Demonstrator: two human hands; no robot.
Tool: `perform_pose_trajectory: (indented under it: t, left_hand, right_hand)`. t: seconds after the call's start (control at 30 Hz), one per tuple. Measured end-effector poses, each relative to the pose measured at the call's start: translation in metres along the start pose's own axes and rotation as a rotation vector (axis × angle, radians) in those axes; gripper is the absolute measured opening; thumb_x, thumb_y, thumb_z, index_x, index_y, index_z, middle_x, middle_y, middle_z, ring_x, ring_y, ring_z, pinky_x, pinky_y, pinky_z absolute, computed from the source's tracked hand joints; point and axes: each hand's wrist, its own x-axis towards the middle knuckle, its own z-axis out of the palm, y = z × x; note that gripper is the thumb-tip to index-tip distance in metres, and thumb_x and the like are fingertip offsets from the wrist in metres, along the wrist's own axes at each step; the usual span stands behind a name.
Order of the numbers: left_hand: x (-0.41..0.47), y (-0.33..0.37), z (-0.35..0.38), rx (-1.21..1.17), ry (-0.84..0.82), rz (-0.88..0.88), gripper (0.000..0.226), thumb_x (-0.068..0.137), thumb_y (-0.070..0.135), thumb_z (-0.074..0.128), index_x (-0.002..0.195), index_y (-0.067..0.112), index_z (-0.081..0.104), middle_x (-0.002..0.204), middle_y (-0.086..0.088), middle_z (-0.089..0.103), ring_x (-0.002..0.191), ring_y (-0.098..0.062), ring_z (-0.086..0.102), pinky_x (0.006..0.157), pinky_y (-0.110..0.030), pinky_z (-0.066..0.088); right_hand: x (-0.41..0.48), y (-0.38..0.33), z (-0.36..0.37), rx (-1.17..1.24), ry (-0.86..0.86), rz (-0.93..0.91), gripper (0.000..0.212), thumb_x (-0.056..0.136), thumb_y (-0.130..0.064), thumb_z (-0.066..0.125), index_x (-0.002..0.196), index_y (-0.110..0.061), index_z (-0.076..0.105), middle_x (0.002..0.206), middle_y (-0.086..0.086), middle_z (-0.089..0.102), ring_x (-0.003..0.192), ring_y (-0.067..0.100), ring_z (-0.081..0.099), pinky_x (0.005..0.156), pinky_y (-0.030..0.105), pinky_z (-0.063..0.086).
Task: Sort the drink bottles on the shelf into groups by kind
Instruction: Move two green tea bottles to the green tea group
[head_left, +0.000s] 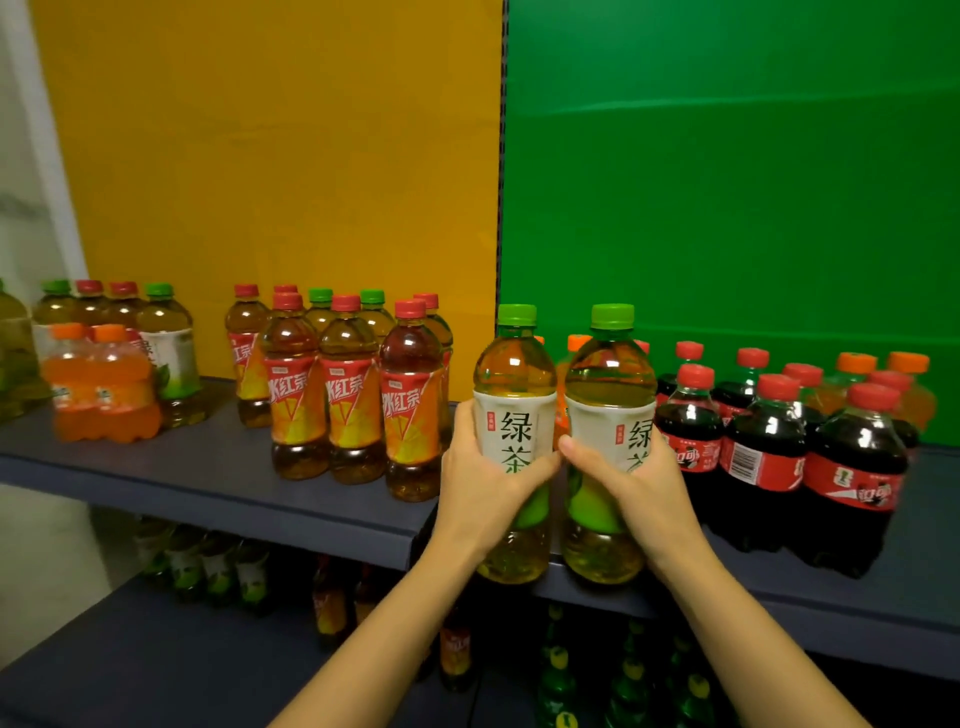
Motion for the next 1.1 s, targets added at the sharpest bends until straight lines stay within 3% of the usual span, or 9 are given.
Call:
perform_pose_trajectory:
  t: [0.13,0.3,0.57,0.7,0.83,0.97,1.1]
  left_hand:
    - [-0.016,0.014,-0.027,0.026,0.093,0.036,0.064,0.047,0.046,0.076,0.103,0.035,0.047,0.099,0.007,0.064,0.090,-0.006,0.063,0.074,-0.026,0.055]
    - [-0.042,0.017,-0.084,0.115,0.247,0.026,0.064,0.047,0.046,0.078,0.103,0.034,0.049,0.099,0.006,0.065,0.091,-0.007,0.064,0.073,-0.025,0.055]
    - [-0.078,0.015,-0.184,0.249,0.456,-0.044,0.060,0.045,0.047,0.077,0.097,0.029,0.054,0.090,0.002,0.067,0.082,-0.009,0.065,0.069,-0.027,0.054]
    - [-0.090,0.015,-0.243,0.289,0.537,-0.058,0.060,0.043,0.046,0.077,0.097,0.031,0.055,0.088,0.004,0.067,0.078,-0.005,0.064,0.065,-0.022,0.054]
    - [-0.095,0.013,-0.312,0.335,0.557,-0.065,0.063,0.043,0.046,0.077,0.099,0.030,0.054,0.088,0.004,0.066,0.077,-0.004,0.064,0.064,-0.019,0.053]
    - [-0.094,0.008,-0.387,0.427,0.567,-0.081,0.061,0.043,0.048,0.077,0.096,0.029,0.053,0.085,0.002,0.065,0.075,-0.006,0.063,0.064,-0.025,0.053]
    - [-0.083,-0.001,-0.453,0.461,0.572,-0.080,0.057,0.050,0.034,0.086,0.096,0.030,0.052,0.087,0.002,0.065,0.074,-0.003,0.062,0.064,-0.021,0.053]
  right_hand:
    - [-0.012,-0.013,0.011,0.068,-0.070,-0.005,0.066,0.052,-0.044,0.077,0.111,-0.019,0.062,0.104,-0.001,0.072,0.095,0.013,0.068,0.080,0.029,0.054]
    - [-0.025,-0.010,0.049,0.176,-0.130,0.031,0.063,0.051,-0.039,0.084,0.107,-0.018,0.063,0.095,-0.004,0.073,0.087,0.009,0.069,0.068,0.017,0.052]
    - [-0.032,-0.007,0.141,0.249,-0.281,0.098,0.061,0.055,-0.036,0.076,0.112,-0.020,0.060,0.100,-0.003,0.070,0.091,0.011,0.067,0.074,0.022,0.052]
    - [-0.034,-0.006,0.199,0.276,-0.358,0.092,0.056,0.058,-0.032,0.078,0.110,-0.022,0.060,0.099,-0.003,0.070,0.088,0.009,0.068,0.073,0.022,0.052]
    - [-0.037,-0.003,0.264,0.301,-0.380,0.096,0.064,0.052,-0.038,0.076,0.112,-0.021,0.059,0.100,-0.003,0.070,0.089,0.009,0.067,0.071,0.019,0.052]
    - [-0.037,0.000,0.337,0.316,-0.387,0.103,0.060,0.057,-0.035,0.083,0.111,-0.023,0.059,0.101,-0.001,0.069,0.092,0.013,0.067,0.075,0.026,0.052]
    - [-0.036,0.003,0.412,0.325,-0.376,0.105,0.053,0.062,-0.028,0.078,0.110,-0.021,0.058,0.101,-0.001,0.068,0.093,0.014,0.065,0.073,0.024,0.050]
